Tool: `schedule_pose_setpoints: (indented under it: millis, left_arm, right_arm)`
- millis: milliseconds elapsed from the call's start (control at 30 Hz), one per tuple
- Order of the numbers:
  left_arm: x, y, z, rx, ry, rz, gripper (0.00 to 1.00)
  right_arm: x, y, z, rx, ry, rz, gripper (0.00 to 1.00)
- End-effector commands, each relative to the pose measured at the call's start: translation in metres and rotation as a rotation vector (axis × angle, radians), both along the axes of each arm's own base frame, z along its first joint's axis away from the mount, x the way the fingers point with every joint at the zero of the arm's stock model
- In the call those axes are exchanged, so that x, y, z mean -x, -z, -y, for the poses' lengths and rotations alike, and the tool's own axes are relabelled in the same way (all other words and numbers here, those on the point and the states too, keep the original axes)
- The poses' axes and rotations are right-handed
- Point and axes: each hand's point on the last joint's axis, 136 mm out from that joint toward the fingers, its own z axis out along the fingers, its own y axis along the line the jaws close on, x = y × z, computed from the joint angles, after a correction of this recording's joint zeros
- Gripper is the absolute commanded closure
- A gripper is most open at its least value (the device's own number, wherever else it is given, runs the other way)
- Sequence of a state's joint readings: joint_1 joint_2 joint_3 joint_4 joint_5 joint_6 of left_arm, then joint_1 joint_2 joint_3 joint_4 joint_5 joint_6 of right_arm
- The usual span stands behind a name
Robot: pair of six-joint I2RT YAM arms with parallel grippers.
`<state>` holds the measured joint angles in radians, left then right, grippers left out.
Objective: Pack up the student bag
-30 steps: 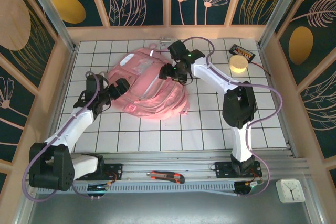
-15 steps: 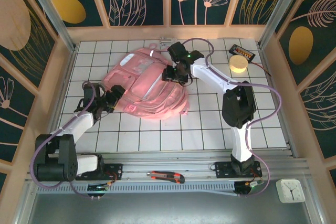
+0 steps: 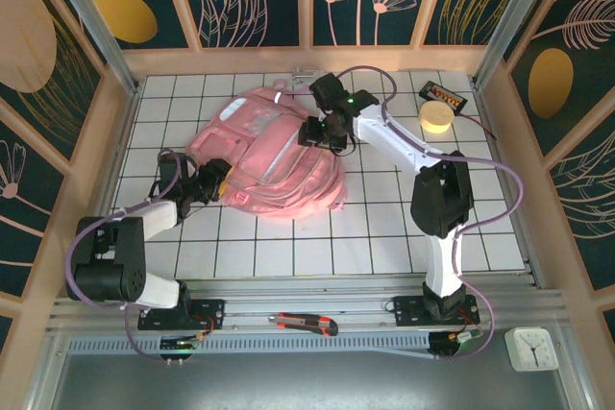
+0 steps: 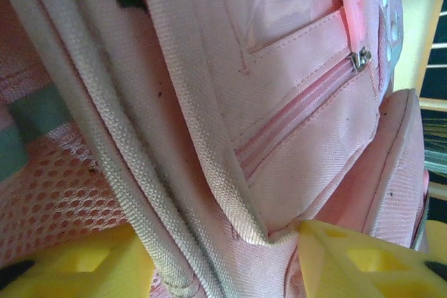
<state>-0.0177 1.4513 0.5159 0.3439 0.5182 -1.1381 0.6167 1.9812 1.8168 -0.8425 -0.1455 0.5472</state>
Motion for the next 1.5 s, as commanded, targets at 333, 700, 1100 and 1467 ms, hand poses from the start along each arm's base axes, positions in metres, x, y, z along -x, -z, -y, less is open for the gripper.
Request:
schedule_pose_setpoints:
  millis: [333,700,1100,1467]
  left_arm:
    - [-0.012,-0.013,0.022,0.075,0.043,0.065,0.8]
    - [-0.005,-0.02,0.093,0.138,0.167,0.075,0.8]
    - [0.019,-0.017,0.141,0.135,0.292,0.042,0.47]
    - [0.042,-0.016,0.116,0.089,0.275,0.033,0.44]
  right_arm:
    - [0.017,-0.04,0.006,-0.101,0.025,0.104,0.44]
    - [0.096,0.011,-0.006,0.0,-0.081,-0.054,0.43]
    - [0.116,0.025,0.009,0.229,0.069,-0.073,0.39]
    - [0.109,0.025,-0.02,0.33,0.116,-0.024,0.38]
